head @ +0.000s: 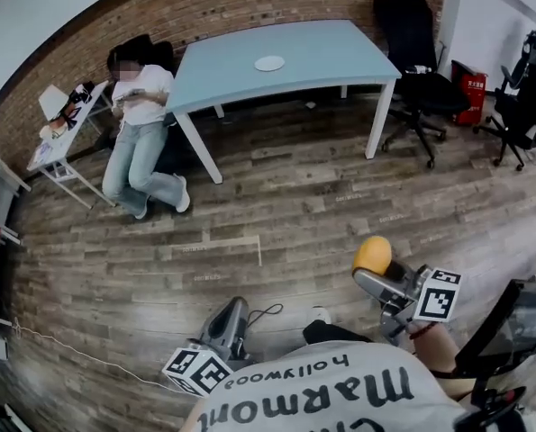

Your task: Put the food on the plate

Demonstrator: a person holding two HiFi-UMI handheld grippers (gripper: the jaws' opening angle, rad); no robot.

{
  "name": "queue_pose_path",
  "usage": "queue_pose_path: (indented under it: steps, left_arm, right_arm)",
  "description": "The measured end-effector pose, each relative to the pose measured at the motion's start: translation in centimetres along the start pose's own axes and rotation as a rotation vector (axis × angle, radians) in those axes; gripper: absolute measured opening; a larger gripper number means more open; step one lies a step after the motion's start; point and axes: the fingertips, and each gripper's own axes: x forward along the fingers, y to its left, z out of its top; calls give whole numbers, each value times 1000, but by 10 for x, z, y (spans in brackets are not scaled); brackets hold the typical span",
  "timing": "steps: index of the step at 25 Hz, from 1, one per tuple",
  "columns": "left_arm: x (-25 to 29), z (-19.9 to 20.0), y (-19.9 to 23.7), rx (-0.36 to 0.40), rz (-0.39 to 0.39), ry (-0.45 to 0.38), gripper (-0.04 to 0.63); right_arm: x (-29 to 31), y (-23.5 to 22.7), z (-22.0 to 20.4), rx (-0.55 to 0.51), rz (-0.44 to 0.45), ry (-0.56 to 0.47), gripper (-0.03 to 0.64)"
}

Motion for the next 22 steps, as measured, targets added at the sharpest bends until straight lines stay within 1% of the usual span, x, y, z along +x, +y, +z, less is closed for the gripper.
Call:
queue_pose_path:
  steps: [3,5,7,9,13,16,19,22]
  left_arm:
    - [37,15,7,-52,27,-6,9]
    - [59,25,12,-56,34,-13,9]
    - [80,28,19,-48,39,-1,9]
    - [96,28,25,-52,47,13,9]
    - [115,25,34,-84,66,26,9]
    - [124,24,38,-54,77,54,9]
    - [133,25,40,-17,90,70,9]
    - [139,30,44,-26,107,59,9]
  right_arm:
    - [14,-24,34,-44,-4,5,334]
    - [23,-40,51,-62,-8,17,334]
    - [30,-56,59,-60,-8,32,334]
    - [35,-72,64,-44,-18,42,334]
    - [35,-102,74,0,-58,44,334]
    - [38,-113,80,20,-72,36,334]
    - [46,-120,74,48,-72,57,334]
    - [51,-128,66,88,-72,65,334]
